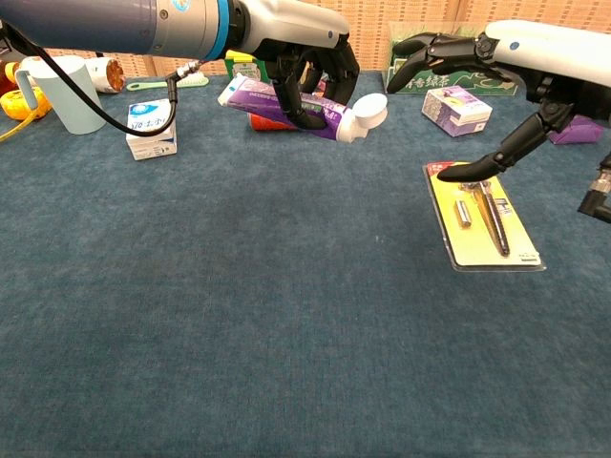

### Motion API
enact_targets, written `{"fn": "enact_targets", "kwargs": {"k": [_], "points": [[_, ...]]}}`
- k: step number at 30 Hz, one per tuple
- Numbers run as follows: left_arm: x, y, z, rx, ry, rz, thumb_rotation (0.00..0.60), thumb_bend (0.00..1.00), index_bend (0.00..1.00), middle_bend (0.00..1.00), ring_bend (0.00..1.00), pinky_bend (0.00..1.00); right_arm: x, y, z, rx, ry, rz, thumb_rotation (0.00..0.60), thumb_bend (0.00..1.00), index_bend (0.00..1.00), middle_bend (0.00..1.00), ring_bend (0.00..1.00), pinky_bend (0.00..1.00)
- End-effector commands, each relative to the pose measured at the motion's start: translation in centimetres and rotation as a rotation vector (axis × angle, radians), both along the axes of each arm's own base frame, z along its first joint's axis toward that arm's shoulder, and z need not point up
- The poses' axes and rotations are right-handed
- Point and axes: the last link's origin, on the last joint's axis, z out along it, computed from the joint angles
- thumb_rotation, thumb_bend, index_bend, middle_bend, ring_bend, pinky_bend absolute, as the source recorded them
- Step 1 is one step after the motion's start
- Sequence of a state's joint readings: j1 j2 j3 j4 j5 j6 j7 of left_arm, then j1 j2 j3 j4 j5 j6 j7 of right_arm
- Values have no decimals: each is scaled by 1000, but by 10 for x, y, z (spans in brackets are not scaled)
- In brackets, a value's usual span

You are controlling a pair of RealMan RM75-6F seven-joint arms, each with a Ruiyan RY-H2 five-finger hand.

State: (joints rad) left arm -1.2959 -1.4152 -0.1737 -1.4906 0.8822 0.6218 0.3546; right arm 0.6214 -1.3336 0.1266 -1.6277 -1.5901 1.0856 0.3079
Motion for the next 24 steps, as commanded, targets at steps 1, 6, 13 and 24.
{"fn": "enact_targets", "kwargs": {"k": [1,6,13,24], "points": [[-1,1,0,1,-5,4,600,383,654,527,538,529,1,0,-3,1,6,2,600,220,224,0,0,0],[-2,1,0,2,-4,5,600,383,654,528,539,529,4,0,-6,5,9,6,600,220,223,0,0,0],[-3,0,-1,0,-15,6,600,383,654,529,542,529,3,0,-9,7,28,3,600,220,223,0,0,0],[-10,1,0,3,-41,29,600,383,655,533,547,529,-2,-1,-15,17,41,-17,600,220,224,0,0,0]]}}
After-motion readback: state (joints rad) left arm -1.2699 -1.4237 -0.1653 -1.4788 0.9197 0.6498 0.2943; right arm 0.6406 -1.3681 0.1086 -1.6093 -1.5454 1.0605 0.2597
